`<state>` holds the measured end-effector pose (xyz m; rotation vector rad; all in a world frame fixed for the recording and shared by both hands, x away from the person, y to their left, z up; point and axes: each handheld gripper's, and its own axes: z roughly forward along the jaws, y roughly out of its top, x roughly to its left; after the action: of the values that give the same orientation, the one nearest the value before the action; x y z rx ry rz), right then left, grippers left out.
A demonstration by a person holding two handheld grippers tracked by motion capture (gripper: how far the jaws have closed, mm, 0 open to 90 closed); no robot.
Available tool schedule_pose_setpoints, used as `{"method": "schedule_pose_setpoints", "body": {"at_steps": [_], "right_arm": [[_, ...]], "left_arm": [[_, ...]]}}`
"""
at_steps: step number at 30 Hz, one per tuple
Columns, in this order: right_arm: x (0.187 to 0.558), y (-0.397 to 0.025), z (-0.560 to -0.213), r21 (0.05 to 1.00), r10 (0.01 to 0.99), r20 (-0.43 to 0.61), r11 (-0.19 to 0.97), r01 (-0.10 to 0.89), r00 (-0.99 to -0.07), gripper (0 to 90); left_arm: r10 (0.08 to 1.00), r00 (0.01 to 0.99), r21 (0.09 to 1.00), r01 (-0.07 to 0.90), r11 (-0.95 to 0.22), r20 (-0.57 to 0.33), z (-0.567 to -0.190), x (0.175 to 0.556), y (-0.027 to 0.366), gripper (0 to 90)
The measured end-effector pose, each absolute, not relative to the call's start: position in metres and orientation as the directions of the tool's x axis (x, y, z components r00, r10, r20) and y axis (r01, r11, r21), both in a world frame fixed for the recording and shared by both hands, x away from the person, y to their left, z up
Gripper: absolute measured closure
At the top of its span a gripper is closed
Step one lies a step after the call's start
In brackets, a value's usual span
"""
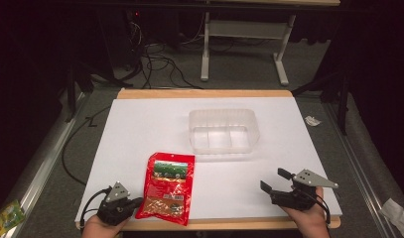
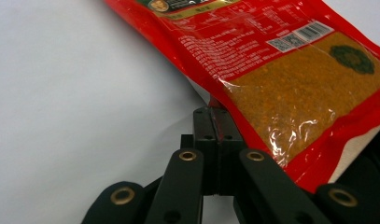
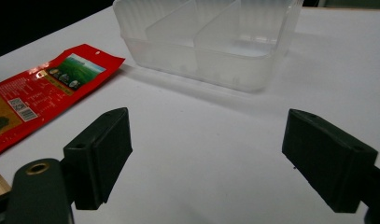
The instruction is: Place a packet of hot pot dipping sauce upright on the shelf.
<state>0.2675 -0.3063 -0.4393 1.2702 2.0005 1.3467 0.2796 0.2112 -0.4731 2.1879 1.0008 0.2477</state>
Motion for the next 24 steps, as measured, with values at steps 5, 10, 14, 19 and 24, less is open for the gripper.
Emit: {"method": "schedule_pose_setpoints", "body": {"at_steps": [5,10,14,19,24], "right_arm": [[0.268,-0.306,-0.44,0.882,0.855,0.145,0.117,0.457,-0.498,16.1],[0.268,-0.305,-0.44,0.879,0.856,0.147,0.116,0.462,-0.496,16.2],[0.269,-0.303,-0.441,0.878,0.855,0.142,0.124,0.462,-0.5,16.2],[0.27,-0.303,-0.441,0.876,0.855,0.146,0.122,0.467,-0.498,16.2],[0.27,-0.302,-0.442,0.876,0.853,0.144,0.126,0.466,-0.501,16.4]], "left_arm": [[0.786,0.612,0.7,0.599,-0.389,-0.088,-0.474,0.288,0.217,87.0],[0.858,0.496,0.754,0.614,-0.235,-0.137,-0.47,0.311,0.226,83.4],[0.863,0.484,0.761,0.613,-0.213,-0.149,-0.47,0.33,0.216,75.1],[0.861,0.455,0.765,0.631,-0.13,-0.229,-0.473,0.356,0.208,67.2],[0.845,0.445,0.761,0.645,-0.072,-0.298,-0.481,0.382,0.2,56.3]]}}
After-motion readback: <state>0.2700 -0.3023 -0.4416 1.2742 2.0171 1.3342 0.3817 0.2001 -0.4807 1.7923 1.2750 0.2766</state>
